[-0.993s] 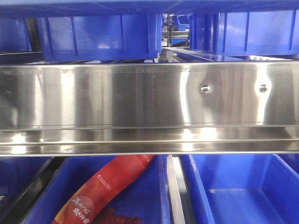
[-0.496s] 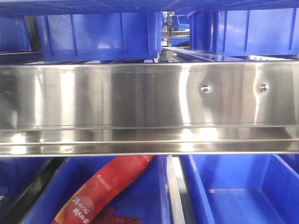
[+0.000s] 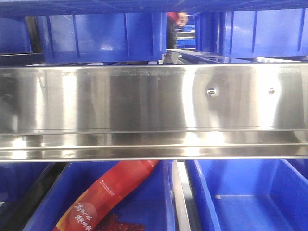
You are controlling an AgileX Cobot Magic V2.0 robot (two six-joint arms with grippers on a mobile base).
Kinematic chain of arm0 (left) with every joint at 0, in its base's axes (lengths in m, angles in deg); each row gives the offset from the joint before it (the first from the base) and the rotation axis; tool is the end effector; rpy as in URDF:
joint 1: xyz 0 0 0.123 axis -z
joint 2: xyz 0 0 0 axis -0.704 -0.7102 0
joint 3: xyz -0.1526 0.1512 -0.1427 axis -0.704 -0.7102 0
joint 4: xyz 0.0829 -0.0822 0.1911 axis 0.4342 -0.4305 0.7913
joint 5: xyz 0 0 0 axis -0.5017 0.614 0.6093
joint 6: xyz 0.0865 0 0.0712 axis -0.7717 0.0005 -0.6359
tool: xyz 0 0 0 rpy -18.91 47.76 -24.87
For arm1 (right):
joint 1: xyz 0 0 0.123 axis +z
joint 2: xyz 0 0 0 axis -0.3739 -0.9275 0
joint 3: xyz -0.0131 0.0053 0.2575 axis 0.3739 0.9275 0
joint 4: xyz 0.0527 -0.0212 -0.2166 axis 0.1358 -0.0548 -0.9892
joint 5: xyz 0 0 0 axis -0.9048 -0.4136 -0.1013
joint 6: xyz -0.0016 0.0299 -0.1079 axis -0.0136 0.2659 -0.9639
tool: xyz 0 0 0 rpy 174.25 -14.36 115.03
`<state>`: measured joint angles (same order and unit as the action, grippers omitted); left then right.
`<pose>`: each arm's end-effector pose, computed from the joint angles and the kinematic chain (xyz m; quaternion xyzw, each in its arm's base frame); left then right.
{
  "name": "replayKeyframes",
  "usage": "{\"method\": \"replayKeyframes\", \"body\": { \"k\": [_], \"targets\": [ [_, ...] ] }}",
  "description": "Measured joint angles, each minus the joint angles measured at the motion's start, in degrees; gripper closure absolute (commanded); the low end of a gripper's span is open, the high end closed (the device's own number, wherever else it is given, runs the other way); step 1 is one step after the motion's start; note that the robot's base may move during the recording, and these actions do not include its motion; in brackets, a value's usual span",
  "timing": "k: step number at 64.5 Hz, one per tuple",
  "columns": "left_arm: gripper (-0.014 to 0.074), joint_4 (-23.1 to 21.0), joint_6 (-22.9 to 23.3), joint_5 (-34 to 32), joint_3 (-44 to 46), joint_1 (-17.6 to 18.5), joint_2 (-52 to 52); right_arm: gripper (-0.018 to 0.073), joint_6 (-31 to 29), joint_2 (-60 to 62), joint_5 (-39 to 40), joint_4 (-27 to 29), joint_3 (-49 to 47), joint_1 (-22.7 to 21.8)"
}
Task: Move blue bin to conveyor side
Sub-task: 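Lift the blue bin and pull it off the rollers toward the robot, then hold the bin with both grippers while the base turns and drives away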
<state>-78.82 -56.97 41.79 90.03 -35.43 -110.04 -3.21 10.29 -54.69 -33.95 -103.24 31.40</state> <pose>0.1962 -0.0200 0.4381 -0.0263 0.9136 -0.0184 0.4054 0.1910 0.0506 0.4370 -0.1055 0.9083 0.1096 0.3898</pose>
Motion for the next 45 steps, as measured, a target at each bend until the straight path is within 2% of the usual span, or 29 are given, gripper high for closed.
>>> {"method": "replayKeyframes", "body": {
  "k": [45],
  "targets": [
    [0.0594, 0.0, 0.0, 0.0, 0.0, 0.0, 0.0, 0.0624, 0.0, 0.0, 0.0, 0.1, 0.0, 0.0]
  ]
}}
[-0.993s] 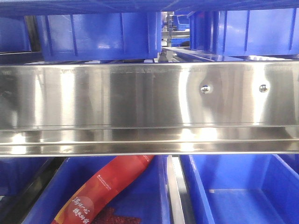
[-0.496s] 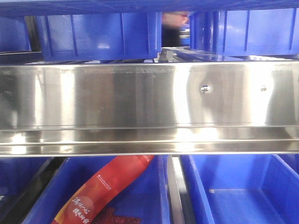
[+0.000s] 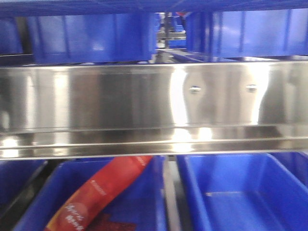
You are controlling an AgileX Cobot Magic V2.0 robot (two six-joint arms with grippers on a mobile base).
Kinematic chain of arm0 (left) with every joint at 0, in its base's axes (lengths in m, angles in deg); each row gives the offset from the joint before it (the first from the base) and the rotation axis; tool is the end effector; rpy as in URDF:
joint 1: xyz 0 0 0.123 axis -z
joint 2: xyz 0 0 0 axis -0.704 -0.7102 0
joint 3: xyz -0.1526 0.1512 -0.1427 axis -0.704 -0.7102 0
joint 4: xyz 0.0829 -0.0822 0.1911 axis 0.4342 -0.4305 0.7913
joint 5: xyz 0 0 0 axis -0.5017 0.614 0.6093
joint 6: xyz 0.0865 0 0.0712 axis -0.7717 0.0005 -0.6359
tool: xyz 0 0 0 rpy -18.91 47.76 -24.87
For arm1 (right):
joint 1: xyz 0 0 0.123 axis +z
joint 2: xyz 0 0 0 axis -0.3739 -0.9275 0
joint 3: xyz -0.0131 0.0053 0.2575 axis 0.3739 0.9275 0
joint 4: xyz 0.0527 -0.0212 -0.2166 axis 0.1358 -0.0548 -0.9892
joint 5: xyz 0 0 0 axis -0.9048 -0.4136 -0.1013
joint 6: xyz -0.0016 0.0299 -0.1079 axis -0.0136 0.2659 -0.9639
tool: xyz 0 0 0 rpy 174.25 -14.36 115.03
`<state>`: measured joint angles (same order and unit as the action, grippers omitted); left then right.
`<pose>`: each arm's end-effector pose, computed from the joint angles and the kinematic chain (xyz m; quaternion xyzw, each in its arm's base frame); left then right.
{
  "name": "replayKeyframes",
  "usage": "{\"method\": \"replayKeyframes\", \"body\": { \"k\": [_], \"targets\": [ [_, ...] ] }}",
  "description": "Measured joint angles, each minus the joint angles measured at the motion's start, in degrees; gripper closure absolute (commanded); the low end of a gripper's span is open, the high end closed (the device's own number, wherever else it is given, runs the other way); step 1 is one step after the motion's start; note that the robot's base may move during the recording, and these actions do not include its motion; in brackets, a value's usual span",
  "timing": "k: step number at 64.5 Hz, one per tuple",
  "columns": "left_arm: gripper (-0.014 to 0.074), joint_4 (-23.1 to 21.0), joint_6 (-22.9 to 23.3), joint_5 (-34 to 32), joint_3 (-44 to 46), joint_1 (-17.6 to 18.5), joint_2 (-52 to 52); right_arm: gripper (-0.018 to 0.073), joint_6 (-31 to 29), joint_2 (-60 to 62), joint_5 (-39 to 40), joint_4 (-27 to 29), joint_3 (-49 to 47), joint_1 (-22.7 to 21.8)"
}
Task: Move blue bin to conveyor side
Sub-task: 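Hold the bin with both grippers while the base turns and drives away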
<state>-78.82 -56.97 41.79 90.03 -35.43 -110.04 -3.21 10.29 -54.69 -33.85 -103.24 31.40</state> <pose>0.1962 -0.0200 0.4381 -0.0263 0.9136 -0.0184 0.4054 0.1910 0.0508 0.4370 -0.1057 0.9082 0.1105 0.3897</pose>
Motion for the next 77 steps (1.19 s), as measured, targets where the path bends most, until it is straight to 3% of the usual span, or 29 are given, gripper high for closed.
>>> {"method": "replayKeyframes", "body": {
  "k": [77],
  "targets": [
    [0.0594, 0.0, 0.0, -0.1, 0.0, 0.0, 0.0, 0.0624, 0.0, 0.0, 0.1, 0.0, 0.0, 0.0]
  ]
}}
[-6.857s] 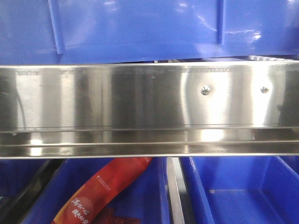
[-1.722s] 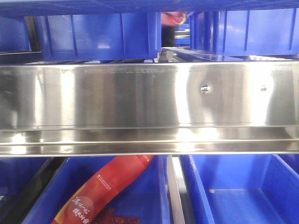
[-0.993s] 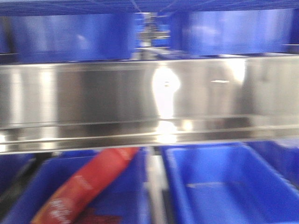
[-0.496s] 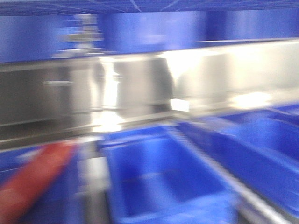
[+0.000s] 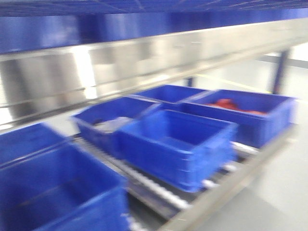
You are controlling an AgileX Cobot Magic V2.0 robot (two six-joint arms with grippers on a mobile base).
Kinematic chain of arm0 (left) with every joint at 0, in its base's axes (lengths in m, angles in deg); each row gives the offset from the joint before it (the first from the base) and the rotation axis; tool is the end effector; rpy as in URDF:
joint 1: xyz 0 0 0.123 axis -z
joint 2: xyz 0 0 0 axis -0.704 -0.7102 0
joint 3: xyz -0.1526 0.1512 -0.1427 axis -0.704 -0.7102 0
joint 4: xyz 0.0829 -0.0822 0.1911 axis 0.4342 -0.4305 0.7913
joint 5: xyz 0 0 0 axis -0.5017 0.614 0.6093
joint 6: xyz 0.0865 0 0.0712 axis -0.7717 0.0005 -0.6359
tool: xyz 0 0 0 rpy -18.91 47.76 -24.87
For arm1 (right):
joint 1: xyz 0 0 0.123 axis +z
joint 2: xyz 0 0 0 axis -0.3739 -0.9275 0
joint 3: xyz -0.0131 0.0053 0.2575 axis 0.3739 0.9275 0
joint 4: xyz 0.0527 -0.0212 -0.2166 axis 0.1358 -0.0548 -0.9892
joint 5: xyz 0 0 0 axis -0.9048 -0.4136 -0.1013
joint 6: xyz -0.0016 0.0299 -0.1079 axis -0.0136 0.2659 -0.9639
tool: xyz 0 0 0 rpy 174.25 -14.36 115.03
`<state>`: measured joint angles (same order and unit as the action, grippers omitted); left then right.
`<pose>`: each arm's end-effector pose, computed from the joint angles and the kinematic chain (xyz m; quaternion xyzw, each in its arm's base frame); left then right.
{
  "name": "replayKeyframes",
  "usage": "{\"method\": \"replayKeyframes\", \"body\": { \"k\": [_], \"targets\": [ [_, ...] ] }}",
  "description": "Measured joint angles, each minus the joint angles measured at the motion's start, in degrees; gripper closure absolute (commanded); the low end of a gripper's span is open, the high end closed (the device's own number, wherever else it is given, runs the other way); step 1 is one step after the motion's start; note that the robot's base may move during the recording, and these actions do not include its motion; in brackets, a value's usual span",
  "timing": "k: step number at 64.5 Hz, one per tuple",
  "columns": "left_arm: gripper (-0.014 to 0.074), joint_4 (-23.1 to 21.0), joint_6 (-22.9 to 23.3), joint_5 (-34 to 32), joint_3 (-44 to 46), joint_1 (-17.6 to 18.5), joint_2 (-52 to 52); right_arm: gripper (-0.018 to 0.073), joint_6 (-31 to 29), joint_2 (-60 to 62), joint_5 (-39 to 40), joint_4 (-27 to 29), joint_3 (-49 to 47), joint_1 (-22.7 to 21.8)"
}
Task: Move blue bin to conveyor side
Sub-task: 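Hold the bin with both grippers while the base turns and drives away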
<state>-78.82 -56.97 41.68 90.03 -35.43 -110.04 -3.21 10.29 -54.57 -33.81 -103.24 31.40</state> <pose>0.1963 -0.0200 0.4383 -0.0262 0.9132 -0.0185 0.4063 0.1911 0.0508 0.4372 -0.1056 0.9077 0.1109 0.3906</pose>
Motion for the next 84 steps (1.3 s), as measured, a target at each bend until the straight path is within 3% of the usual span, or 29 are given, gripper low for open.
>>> {"method": "replayKeyframes", "body": {
  "k": [84],
  "targets": [
    [0.0594, -0.1, 0.0, -0.1, 0.0, 0.0, 0.0, 0.0624, 0.0, 0.0, 0.0, 0.0, 0.0, 0.0]
  ]
}}
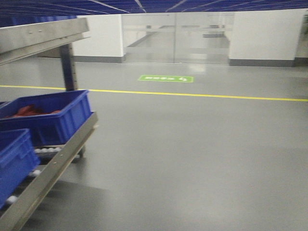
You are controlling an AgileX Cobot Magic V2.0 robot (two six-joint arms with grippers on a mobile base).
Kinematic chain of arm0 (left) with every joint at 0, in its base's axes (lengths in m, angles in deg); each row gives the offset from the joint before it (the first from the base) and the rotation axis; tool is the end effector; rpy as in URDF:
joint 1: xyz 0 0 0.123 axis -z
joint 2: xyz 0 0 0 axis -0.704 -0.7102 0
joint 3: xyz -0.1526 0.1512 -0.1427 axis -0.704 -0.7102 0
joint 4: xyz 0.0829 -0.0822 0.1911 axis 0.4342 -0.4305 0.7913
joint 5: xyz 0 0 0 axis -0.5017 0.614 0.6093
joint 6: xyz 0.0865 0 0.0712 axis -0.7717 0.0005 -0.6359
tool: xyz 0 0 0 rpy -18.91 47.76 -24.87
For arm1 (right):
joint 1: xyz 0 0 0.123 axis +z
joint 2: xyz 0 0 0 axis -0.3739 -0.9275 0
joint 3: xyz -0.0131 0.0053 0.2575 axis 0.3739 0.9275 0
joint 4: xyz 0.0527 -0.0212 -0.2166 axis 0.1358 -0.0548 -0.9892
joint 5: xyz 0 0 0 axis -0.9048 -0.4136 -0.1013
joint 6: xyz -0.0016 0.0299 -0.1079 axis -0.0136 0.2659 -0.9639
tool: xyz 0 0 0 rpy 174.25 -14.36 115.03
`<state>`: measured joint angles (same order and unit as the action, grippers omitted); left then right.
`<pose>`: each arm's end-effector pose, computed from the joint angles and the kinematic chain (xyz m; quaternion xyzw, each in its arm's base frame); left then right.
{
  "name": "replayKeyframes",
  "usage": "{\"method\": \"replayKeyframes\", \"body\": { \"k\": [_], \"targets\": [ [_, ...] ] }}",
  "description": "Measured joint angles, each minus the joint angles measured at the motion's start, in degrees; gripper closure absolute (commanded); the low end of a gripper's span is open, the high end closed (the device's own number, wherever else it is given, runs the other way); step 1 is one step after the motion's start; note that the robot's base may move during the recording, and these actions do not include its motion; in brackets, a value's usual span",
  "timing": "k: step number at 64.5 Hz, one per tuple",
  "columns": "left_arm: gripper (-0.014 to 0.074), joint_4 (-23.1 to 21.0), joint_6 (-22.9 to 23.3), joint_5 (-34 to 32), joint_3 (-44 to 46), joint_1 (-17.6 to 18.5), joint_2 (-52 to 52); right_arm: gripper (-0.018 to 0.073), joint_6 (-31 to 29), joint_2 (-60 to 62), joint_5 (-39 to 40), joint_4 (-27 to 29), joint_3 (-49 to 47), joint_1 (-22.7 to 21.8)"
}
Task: Move blue bin to conveyor side
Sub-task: 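Hold the bin with both grippers while the base turns and drives away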
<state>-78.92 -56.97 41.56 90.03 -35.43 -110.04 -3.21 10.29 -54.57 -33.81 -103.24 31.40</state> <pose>0.1964 -0.0203 0.4385 -0.0260 0.9128 -0.0196 0.4071 0.1911 0.0508 0.4372 -0.1056 0.9077 0.1109 0.3906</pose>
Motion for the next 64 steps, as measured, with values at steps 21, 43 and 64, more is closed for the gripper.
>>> {"method": "replayKeyframes", "body": {
  "k": [21, 43, 64],
  "targets": [
    [0.0594, 0.0, 0.0, 0.0, 0.0, 0.0, 0.0, 0.0624, 0.0, 0.1, 0.0, 0.0, 0.0, 0.0],
    [0.0594, 0.0, 0.0, 0.1, 0.0, 0.0, 0.0, 0.0624, 0.0, 0.1, 0.0, 0.0, 0.0, 0.0],
    [0.0594, 0.0, 0.0, 0.1, 0.0, 0.0, 0.0, 0.0624, 0.0, 0.2, -0.1, 0.0, 0.0, 0.0]
  ]
}}
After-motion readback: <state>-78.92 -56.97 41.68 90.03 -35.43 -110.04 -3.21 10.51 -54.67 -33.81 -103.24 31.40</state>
